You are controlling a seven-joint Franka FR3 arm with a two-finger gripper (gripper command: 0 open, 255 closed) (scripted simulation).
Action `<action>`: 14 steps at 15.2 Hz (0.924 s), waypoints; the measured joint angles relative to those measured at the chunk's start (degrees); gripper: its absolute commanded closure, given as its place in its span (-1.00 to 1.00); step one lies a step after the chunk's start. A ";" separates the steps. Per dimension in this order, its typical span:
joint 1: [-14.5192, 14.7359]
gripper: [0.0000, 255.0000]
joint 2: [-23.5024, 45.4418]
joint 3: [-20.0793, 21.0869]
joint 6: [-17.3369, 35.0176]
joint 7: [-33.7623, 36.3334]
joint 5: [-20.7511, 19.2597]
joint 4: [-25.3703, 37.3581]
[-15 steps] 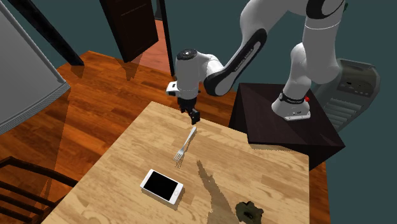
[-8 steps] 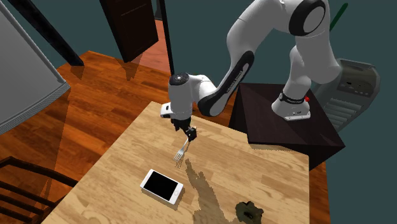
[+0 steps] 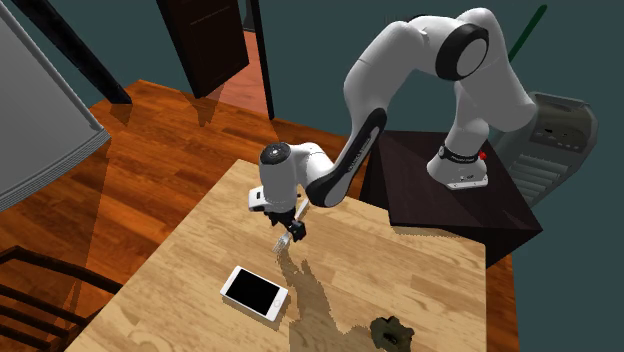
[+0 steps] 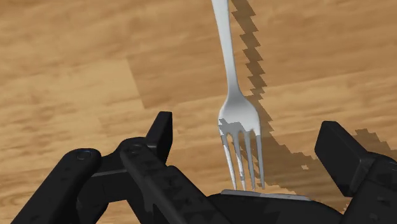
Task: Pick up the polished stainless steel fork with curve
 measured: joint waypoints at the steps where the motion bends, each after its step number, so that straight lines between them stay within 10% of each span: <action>1: 0.01 -1.00 0.51 -0.08 0.39 -0.04 -0.07 0.11; 4: 0.36 -1.00 2.39 -0.39 1.72 0.18 -0.39 0.65; 5: 0.41 1.00 2.66 -0.43 1.81 0.21 -0.42 0.82; 14: 0.38 1.00 2.77 -0.55 1.98 0.22 -0.49 1.07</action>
